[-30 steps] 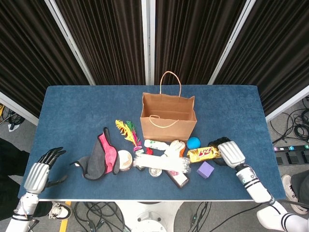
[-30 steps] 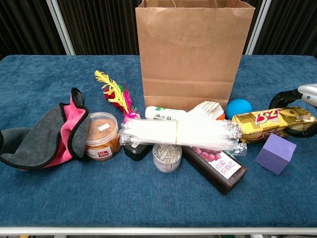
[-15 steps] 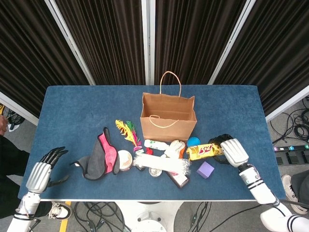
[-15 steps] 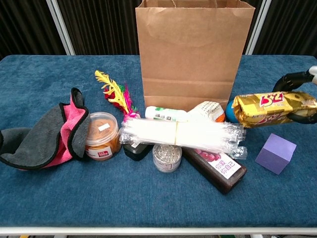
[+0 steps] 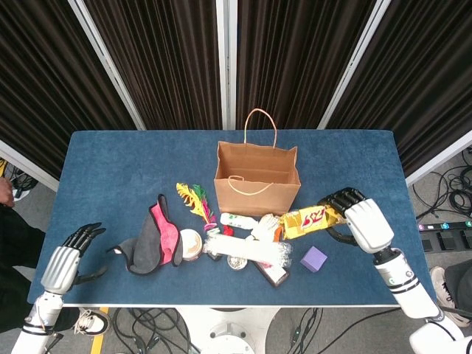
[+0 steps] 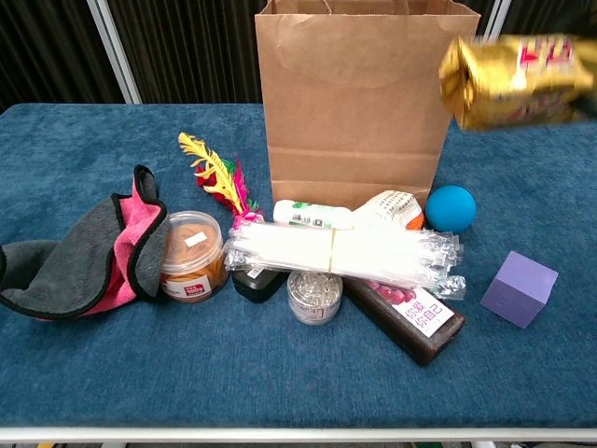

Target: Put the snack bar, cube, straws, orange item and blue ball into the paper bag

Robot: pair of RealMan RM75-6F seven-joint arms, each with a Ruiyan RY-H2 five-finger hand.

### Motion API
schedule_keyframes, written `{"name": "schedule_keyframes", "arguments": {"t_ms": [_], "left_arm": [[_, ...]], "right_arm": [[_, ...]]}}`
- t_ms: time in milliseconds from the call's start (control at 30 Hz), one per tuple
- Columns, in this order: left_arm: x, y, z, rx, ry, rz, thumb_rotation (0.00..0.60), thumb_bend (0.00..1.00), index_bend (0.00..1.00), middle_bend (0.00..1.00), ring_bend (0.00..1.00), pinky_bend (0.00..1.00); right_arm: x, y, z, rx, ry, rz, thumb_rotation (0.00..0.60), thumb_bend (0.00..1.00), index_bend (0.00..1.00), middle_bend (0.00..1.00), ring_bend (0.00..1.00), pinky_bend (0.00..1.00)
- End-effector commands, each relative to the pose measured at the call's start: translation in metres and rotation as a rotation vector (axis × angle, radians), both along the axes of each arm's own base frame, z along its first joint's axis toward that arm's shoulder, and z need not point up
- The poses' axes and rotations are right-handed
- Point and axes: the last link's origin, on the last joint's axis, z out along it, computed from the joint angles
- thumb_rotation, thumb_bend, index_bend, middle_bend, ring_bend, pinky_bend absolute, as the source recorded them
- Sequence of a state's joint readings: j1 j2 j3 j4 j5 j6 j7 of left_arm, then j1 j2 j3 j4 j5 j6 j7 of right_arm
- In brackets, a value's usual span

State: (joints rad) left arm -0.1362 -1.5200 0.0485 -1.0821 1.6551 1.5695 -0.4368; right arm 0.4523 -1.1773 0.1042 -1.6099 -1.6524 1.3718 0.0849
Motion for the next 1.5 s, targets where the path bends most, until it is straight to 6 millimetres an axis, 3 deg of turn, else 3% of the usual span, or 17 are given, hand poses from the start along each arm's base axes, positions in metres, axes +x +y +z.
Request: {"name": "schedule_keyframes", "arguments": {"t_ms": [33, 267, 467, 700, 867, 967, 1267, 1400, 1500], "left_arm": [[-0.001, 0.000, 0.001, 0.000, -0.004, 0.006, 0.600, 0.24, 0.24, 0.23, 0.15, 0.24], [-0.001, 0.001, 0.004, 0.006, -0.023, 0.013, 0.600, 0.24, 0.24, 0.23, 0.15, 0.24], [-0.001, 0.002, 0.006, 0.012, -0.037, 0.019, 0.600, 0.24, 0.24, 0.23, 0.15, 0.24], [-0.005, 0.004, 0.009, 0.016, -0.055, 0.037, 0.600, 0.24, 0.24, 0.23, 0.15, 0.24], [-0.005, 0.006, 0.012, 0.028, -0.061, 0.032, 0.600, 0.24, 0.24, 0.23, 0.15, 0.24], [-0.004, 0.007, 0.012, 0.032, -0.069, 0.021, 0.600, 0.24, 0.24, 0.23, 0.15, 0.24], [-0.003, 0.006, 0.014, 0.035, -0.075, 0.008, 0.600, 0.24, 0.24, 0.23, 0.15, 0.24], [-0.004, 0.006, 0.016, 0.046, -0.081, 0.008, 0.600, 0.24, 0.24, 0.23, 0.15, 0.24], [-0.005, 0.007, 0.017, 0.048, -0.085, 0.010, 0.600, 0.24, 0.24, 0.23, 0.15, 0.24]], "right_arm": [[0.030, -0.006, 0.025, -0.086, -0.006, 0.064, 0.600, 0.30, 0.47, 0.46, 0.31, 0.29], [0.065, -0.023, 0.033, -0.198, 0.043, 0.080, 0.600, 0.31, 0.47, 0.46, 0.31, 0.29], [0.107, -0.047, 0.032, -0.274, 0.118, 0.090, 0.600, 0.32, 0.47, 0.46, 0.31, 0.29], [0.137, -0.076, 0.032, -0.358, 0.177, 0.082, 0.600, 0.32, 0.47, 0.46, 0.31, 0.29], [0.140, -0.096, 0.025, -0.402, 0.268, 0.070, 0.600, 0.34, 0.48, 0.46, 0.32, 0.29], [0.136, -0.107, 0.010, -0.382, 0.356, 0.060, 0.600, 0.34, 0.48, 0.46, 0.32, 0.29], [0.142, -0.108, -0.026, -0.261, 0.426, 0.088, 0.600, 0.34, 0.48, 0.46, 0.32, 0.29], [0.150, -0.109, -0.029, -0.273, 0.460, 0.119, 0.600, 0.28, 0.47, 0.44, 0.31, 0.28], [0.155, -0.106, -0.028, -0.267, 0.455, 0.127, 0.600, 0.19, 0.38, 0.38, 0.25, 0.22]]}}
